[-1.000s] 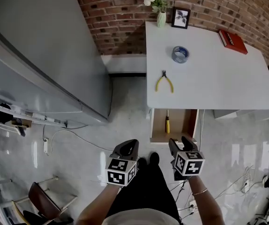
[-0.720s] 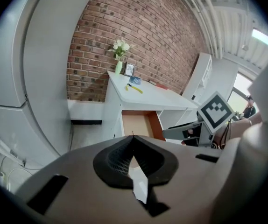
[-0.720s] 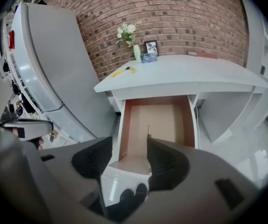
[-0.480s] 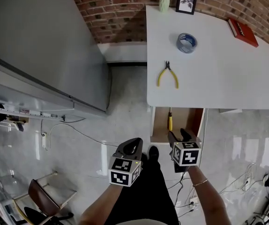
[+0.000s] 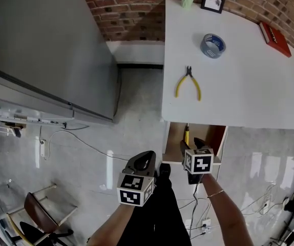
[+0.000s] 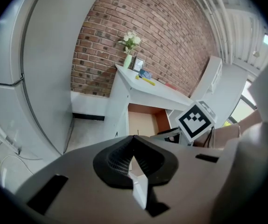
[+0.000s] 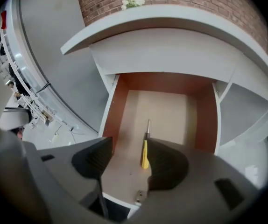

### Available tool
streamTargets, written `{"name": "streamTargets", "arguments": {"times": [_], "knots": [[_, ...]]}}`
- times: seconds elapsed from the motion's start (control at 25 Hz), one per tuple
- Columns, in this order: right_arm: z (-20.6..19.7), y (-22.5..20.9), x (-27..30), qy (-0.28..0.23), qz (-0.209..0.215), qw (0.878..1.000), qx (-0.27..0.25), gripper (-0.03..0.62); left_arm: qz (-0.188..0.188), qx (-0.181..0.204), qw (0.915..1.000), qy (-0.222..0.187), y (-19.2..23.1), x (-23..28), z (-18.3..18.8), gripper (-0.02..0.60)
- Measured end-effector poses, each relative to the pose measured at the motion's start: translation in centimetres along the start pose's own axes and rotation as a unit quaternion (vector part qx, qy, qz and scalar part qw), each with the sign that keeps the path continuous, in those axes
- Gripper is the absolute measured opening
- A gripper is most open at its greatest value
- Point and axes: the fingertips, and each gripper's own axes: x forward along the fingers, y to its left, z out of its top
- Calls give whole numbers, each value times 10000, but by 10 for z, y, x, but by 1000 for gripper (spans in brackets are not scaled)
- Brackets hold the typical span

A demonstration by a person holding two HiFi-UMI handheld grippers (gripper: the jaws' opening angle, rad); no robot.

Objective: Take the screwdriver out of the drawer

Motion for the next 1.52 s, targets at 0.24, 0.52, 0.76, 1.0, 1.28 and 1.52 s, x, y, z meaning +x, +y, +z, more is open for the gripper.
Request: {"name": "streamTargets", "arguments": {"times": [0.24,0.52,0.76,1.0,1.28,1.52], "knots": [[-1,-15,30,223,-56,9997,16,232,68,-57,10000,14,6,12,-2,-6],[-3,-33,60,417,-166,9989,134,232,176,-167,9997,99,15,22,-13,-6],[-6,-42,79,569,-254,9981,37,232,199,-227,9995,134,18,31,-16,-6],[-11,-48,95,649,-290,9975,-6,232,207,-290,9992,183,17,41,-19,-6],[-17,-52,112,800,-351,9961,-98,227,297,-403,9986,182,24,47,-21,-6],[-23,-54,121,853,-395,9955,-133,210,369,-453,9981,197,30,51,-22,-6]]}}
